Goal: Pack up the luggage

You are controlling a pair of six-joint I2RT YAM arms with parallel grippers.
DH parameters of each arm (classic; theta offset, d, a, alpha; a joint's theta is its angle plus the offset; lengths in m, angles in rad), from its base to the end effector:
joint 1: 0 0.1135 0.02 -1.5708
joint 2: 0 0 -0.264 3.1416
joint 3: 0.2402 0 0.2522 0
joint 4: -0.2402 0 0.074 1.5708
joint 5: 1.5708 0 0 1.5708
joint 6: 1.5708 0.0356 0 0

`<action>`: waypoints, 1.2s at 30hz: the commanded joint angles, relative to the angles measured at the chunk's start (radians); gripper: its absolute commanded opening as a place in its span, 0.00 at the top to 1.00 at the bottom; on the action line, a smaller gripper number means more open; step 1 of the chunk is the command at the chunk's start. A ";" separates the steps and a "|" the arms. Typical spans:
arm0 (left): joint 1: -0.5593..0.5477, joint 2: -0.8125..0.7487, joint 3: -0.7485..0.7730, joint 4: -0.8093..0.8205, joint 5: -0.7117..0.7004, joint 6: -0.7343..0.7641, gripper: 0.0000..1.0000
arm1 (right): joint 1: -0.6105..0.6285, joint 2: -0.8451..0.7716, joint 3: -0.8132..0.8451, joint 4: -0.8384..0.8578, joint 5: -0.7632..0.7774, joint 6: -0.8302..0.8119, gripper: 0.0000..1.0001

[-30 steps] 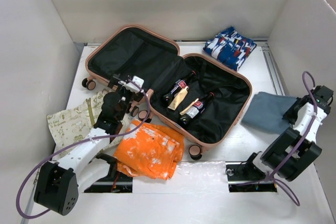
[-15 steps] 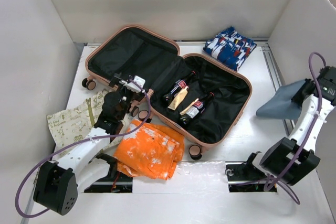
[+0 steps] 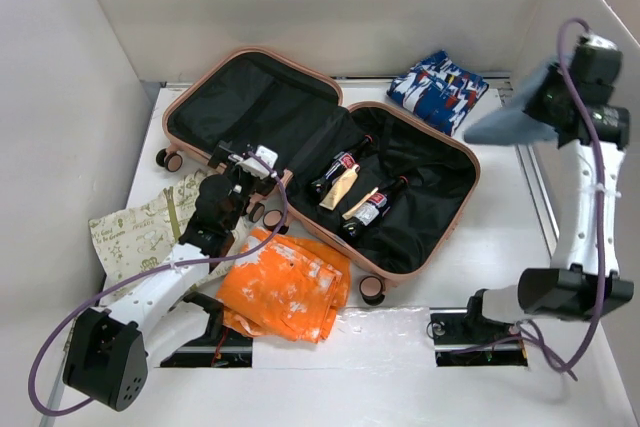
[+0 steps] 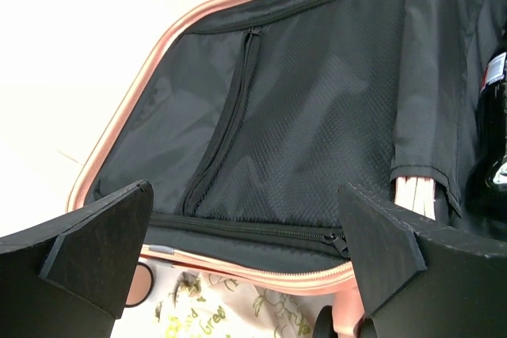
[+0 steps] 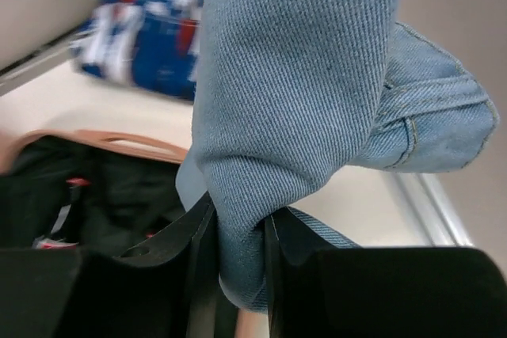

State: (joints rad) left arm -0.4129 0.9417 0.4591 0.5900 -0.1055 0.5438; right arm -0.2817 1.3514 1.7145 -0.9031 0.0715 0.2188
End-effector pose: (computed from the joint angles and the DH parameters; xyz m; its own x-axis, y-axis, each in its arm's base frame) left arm 0.2014 -0.0841 0.2782 0.2409 0.4562 -0.8567 0.2086 0.8377 0.5048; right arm 0.2530 -0.0759 0.4580 -0.4091 0.3438 -0.8452 0.4353 0.8876 0.1503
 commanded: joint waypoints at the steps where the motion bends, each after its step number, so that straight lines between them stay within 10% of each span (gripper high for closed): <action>1: -0.004 -0.034 0.046 0.005 -0.014 -0.010 0.00 | 0.160 0.069 0.118 0.128 0.010 0.047 1.00; 9: -0.004 -0.034 0.075 -0.071 -0.091 -0.056 0.00 | 0.539 0.241 0.119 0.391 -0.251 0.134 1.00; 17: -0.004 -0.043 0.075 -0.090 -0.091 -0.056 0.00 | 0.584 0.412 -0.055 0.645 -0.660 0.144 1.00; 26: -0.004 -0.043 0.075 -0.099 -0.082 -0.056 0.00 | 0.484 0.462 -0.157 0.357 -0.898 -0.160 1.00; 36: -0.004 -0.024 0.075 -0.099 -0.072 -0.047 0.00 | 0.409 0.529 -0.135 -0.034 -0.704 -0.395 1.00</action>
State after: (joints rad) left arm -0.4129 0.9207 0.4911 0.4622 -0.1844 0.4999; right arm 0.1318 1.8641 1.5253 -0.8051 -0.7006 -0.0715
